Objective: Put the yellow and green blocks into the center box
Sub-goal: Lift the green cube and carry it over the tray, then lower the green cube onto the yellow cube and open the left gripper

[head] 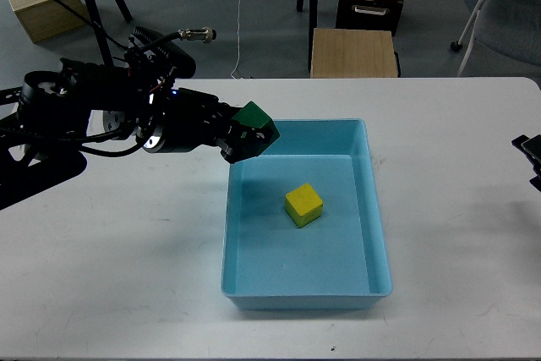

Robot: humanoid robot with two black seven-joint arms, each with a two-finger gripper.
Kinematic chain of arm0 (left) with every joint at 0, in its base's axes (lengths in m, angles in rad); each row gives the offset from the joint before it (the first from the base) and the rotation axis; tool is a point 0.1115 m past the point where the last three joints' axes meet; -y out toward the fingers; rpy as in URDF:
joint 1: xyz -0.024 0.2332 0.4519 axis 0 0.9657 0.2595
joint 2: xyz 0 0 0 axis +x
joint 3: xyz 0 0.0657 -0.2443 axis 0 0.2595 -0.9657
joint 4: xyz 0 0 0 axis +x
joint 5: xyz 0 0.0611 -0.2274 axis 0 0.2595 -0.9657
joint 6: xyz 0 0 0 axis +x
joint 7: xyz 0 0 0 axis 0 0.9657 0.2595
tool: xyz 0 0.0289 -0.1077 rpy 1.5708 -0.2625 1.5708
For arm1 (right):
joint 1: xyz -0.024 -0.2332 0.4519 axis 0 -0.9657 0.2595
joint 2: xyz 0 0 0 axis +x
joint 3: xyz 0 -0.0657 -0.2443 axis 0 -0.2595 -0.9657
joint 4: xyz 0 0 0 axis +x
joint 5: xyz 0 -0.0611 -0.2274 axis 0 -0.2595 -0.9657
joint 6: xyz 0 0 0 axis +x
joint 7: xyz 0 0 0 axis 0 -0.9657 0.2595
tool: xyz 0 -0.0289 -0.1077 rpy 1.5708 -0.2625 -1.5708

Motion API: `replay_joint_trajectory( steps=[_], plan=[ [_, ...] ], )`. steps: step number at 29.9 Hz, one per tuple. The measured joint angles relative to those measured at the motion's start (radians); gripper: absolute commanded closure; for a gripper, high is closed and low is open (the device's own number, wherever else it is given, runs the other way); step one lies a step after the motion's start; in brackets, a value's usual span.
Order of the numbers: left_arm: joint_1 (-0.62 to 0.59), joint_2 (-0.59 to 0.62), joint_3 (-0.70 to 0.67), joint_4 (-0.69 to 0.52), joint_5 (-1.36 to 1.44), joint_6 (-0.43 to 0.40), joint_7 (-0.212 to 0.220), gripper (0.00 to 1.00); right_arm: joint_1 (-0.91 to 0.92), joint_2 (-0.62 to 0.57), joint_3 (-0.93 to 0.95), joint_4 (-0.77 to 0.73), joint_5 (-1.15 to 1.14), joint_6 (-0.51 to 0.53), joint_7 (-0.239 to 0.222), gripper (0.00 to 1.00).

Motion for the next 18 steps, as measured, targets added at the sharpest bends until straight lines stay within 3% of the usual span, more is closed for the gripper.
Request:
replay_joint_trajectory(
  steps=[18],
  plan=[
    [0.106, -0.079, 0.001, 0.037, 0.169, 0.000, 0.010, 0.52, 0.002, 0.001, 0.002, -0.001, -0.001, 0.000, 0.000, 0.00]
  ],
)
